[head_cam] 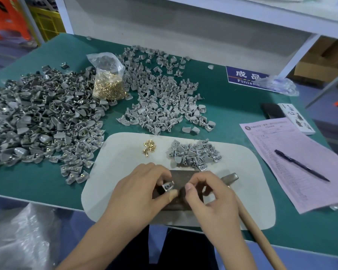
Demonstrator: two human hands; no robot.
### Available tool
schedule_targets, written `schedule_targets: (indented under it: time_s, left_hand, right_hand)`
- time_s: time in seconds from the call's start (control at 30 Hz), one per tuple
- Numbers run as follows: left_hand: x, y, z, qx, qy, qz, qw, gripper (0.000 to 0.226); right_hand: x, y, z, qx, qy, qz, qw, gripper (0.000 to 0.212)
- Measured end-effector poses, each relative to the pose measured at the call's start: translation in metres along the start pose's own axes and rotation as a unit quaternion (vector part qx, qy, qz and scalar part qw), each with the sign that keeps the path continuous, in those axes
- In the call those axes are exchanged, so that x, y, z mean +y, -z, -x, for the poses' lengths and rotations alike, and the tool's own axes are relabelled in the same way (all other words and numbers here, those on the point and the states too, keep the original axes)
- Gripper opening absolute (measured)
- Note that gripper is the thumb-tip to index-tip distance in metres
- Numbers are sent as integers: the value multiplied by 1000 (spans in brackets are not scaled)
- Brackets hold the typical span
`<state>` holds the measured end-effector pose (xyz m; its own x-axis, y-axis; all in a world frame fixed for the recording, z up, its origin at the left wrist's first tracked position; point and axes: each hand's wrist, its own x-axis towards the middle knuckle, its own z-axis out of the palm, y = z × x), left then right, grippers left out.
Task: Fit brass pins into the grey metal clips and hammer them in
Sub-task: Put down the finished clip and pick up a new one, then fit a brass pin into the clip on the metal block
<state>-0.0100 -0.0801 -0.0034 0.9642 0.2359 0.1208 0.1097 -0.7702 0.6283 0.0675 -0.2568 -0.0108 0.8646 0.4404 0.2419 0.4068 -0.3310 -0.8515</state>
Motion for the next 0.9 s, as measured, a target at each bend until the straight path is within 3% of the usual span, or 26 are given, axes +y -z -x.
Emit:
schedule_targets:
  time_s: [0.1,0.2,0.3,0.4,0.6,0.73,0.9]
  left_hand:
    - [0,4,3,1,37,14,999,54]
    - [1,14,3,-5,-6,18,1000,29]
    - [-3,22,-6,-62,-70,-27,995,53]
    - [-6,24,-15,-108,-99,-38,988,33]
    - [-6,14,-15,-79,-82,22,993,9]
    - [-8,8,-12,-57,-63,50,995,12]
    - [-10,1,-6,-12,-33,111,993,12]
  right_hand:
    - [0,-1,1,6,-1,-3,1000,4]
    - [-1,1,2,22,-7,-12,1000,3]
    - [-3,0,3,18,-17,-14,1000,3]
    - [-7,-2,3,3,-15,-3,1000,6]
    - [-13,-6,0,-28,32,53,998,8]
    - [-13,-10,-5,-26,59,132,989,6]
    - [-15,-5,-13,-63,56,132,988,9]
